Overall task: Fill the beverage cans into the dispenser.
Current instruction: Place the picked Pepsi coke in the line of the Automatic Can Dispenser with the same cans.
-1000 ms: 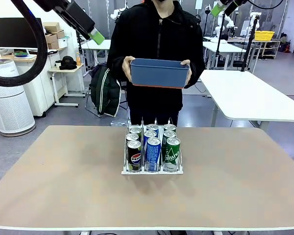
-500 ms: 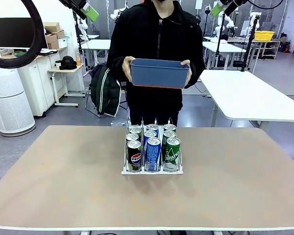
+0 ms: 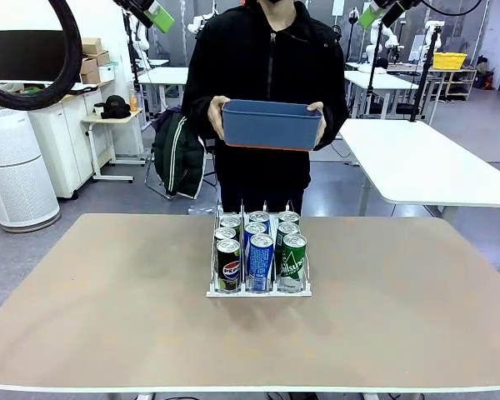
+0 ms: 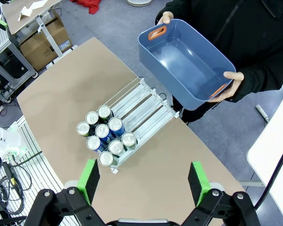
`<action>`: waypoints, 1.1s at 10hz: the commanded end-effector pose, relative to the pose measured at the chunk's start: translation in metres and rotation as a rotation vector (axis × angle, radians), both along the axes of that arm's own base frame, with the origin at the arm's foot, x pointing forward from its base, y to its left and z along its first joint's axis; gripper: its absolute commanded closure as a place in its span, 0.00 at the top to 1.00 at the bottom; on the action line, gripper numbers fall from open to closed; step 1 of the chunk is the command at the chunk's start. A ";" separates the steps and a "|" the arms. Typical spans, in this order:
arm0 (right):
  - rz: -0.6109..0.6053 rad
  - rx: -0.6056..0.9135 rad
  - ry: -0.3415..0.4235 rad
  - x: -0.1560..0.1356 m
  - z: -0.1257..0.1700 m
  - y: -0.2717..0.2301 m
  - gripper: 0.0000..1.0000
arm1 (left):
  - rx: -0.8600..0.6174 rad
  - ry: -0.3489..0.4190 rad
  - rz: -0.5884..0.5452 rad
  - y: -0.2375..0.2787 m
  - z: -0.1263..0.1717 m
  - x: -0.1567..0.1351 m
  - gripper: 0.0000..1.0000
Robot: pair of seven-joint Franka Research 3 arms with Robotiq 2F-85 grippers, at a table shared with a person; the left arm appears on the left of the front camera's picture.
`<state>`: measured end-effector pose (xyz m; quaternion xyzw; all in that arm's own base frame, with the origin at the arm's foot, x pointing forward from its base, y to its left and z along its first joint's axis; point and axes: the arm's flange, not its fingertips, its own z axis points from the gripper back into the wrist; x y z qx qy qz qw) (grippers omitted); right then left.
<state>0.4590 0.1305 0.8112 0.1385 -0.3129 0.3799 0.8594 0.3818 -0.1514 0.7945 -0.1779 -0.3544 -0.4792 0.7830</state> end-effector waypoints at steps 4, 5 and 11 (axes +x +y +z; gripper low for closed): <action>0.000 -0.001 0.004 -0.002 -0.002 -0.001 1.00 | -0.006 0.001 -0.003 0.002 0.001 0.000 1.00; 0.000 -0.001 0.004 -0.002 -0.002 -0.001 1.00 | -0.006 0.001 -0.003 0.002 0.001 0.000 1.00; 0.000 -0.001 0.004 -0.002 -0.002 -0.001 1.00 | -0.006 0.001 -0.003 0.002 0.001 0.000 1.00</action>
